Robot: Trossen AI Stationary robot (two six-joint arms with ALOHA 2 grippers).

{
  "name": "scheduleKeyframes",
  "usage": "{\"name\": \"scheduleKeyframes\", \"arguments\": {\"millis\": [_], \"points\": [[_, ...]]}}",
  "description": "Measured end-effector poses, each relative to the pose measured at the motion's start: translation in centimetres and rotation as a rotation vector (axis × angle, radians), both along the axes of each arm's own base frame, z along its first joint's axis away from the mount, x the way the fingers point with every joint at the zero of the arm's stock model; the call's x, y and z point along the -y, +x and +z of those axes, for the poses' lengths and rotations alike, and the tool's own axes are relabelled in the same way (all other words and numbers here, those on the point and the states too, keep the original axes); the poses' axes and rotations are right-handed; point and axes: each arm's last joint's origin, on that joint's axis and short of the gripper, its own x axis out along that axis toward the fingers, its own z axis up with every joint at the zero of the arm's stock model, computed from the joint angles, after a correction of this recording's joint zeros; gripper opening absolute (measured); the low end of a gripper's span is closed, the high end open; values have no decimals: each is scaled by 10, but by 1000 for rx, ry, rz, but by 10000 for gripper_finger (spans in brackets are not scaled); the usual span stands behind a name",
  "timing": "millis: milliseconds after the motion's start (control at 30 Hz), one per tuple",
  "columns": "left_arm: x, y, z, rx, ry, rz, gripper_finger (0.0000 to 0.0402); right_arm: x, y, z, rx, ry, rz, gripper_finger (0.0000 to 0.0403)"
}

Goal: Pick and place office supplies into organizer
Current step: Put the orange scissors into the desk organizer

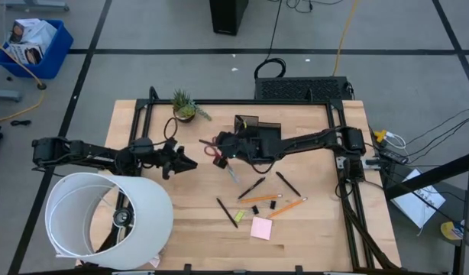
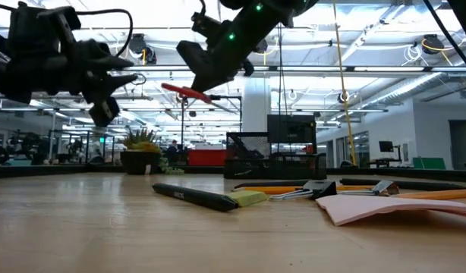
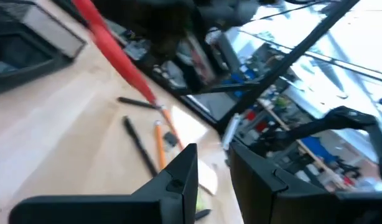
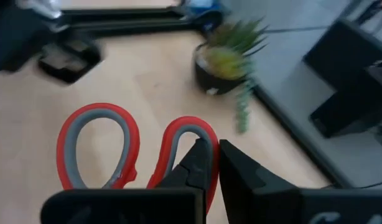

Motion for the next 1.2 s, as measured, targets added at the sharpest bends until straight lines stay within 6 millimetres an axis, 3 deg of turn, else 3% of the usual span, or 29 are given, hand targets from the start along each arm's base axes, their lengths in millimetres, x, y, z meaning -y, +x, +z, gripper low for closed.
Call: {"name": "scheduleKeyframes", "arguments": {"millis": [267,767,1200], "points": [[2,-1,5,55,13,-54,93,22,1,8,18,-105,-43,13],[2,0,2,37,61,-55,93,69,-2,29,-29,-428,-289,13],[1,0,-1,5,66,-48,93,130,-18,38,-146,-559,-414,13]]}}
